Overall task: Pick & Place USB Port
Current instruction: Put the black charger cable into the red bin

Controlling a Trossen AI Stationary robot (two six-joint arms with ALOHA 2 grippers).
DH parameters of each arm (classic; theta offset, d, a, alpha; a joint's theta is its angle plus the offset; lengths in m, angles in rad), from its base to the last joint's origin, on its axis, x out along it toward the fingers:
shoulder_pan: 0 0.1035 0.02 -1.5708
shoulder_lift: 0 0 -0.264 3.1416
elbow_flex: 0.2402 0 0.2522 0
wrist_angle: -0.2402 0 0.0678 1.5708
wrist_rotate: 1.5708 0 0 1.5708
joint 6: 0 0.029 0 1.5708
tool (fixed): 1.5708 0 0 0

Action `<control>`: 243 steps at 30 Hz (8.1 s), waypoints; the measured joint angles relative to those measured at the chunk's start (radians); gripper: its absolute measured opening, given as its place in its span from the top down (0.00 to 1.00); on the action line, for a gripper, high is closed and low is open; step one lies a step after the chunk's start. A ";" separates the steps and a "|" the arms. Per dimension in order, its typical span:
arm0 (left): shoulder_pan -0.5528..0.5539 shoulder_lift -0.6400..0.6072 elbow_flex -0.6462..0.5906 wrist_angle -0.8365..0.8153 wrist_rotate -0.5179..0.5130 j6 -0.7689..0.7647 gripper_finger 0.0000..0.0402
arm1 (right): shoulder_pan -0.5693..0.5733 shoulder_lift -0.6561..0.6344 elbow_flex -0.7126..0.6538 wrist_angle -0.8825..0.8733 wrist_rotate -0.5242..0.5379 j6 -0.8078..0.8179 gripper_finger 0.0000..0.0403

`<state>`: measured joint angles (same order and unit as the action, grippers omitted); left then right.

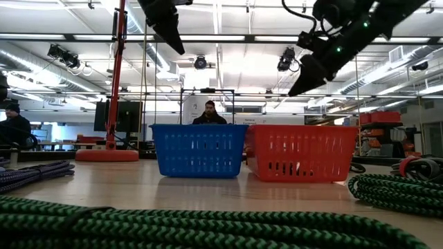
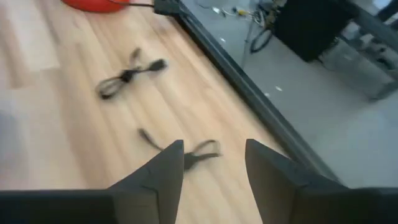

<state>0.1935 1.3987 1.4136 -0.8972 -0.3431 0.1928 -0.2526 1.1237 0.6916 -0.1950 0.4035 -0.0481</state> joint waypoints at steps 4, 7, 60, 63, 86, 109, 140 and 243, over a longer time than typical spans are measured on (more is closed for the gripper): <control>0.000 0.000 0.000 0.002 0.000 0.000 0.57 | -0.064 0.017 0.093 -0.212 0.007 -0.086 0.58; 0.000 0.000 0.000 0.007 0.000 0.000 0.57 | -0.097 0.047 0.127 -0.325 0.007 -0.130 0.56; -0.001 0.001 0.000 0.002 0.060 -0.032 0.57 | -0.341 0.561 0.134 -0.343 -0.005 -0.430 0.59; -0.001 0.001 0.000 0.002 0.061 -0.033 0.57 | -0.345 0.563 0.132 -0.345 -0.025 -0.405 0.85; -0.001 0.001 0.000 0.009 0.072 -0.029 0.57 | -0.209 0.282 0.279 -0.610 -0.169 -0.158 0.97; 0.000 0.002 0.000 0.009 0.072 -0.025 0.57 | 0.494 0.083 0.190 0.035 -0.290 0.393 0.97; 0.000 0.002 -0.001 0.014 0.071 -0.031 0.57 | 0.631 0.295 -0.069 0.515 -0.107 0.621 0.97; 0.224 0.448 -0.418 0.896 0.287 -0.995 0.57 | 0.424 0.087 -0.068 0.462 0.103 0.067 0.63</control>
<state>0.4179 1.8465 0.9951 -0.0012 -0.0563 -0.8021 0.1719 1.2102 0.6231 0.2668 0.5067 0.0187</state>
